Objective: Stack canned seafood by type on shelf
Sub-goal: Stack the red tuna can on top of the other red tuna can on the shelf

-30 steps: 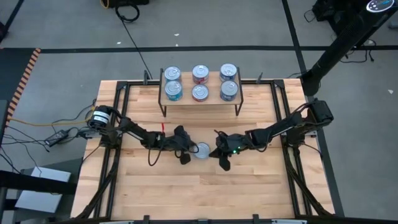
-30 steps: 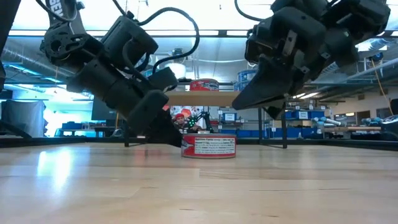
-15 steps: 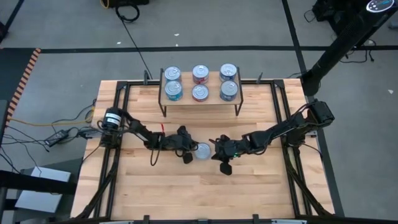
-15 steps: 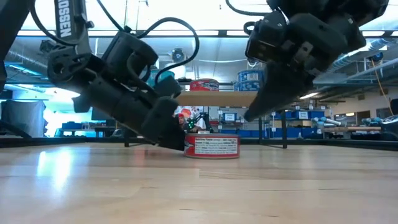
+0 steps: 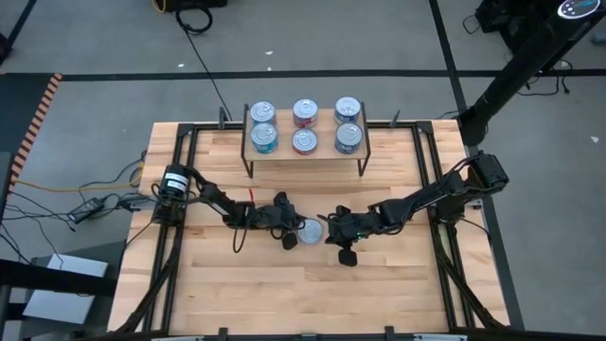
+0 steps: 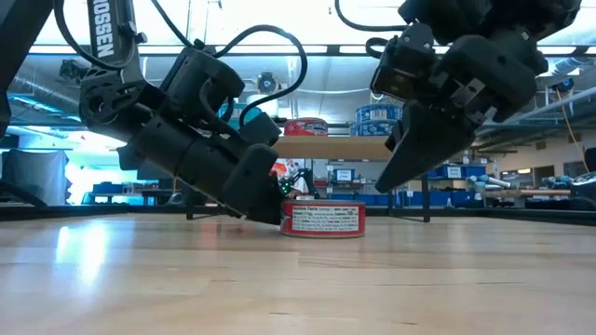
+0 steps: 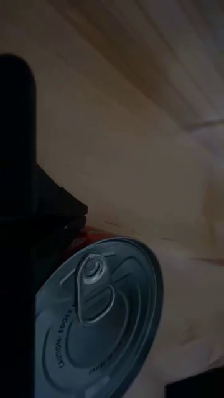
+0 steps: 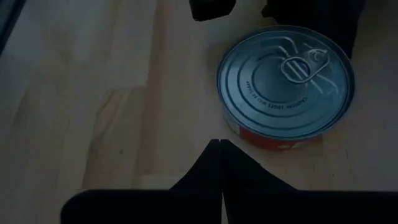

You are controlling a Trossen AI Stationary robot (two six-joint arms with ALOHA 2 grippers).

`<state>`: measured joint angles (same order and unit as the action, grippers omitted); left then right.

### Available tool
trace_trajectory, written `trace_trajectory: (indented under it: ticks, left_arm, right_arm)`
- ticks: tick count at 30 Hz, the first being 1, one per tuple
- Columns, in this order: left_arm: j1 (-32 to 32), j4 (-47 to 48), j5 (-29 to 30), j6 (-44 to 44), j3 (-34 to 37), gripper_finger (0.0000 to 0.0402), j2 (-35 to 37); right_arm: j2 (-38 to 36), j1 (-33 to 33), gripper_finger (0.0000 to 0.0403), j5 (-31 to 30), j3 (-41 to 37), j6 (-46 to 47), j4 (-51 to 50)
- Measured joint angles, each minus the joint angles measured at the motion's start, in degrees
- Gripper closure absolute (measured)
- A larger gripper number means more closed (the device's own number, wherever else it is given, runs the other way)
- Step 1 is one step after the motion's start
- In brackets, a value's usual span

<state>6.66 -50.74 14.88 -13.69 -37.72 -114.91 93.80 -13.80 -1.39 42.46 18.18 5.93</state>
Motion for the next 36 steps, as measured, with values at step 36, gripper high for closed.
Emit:
trace_trajectory:
  ticks: [36]
  left_arm:
    - [0.09, -0.14, -0.46, -2.01, 0.00, 0.0395, 0.00]
  right_arm:
    - [6.28, 1.15, 0.0399, -2.85, 7.52, 3.89, 3.45]
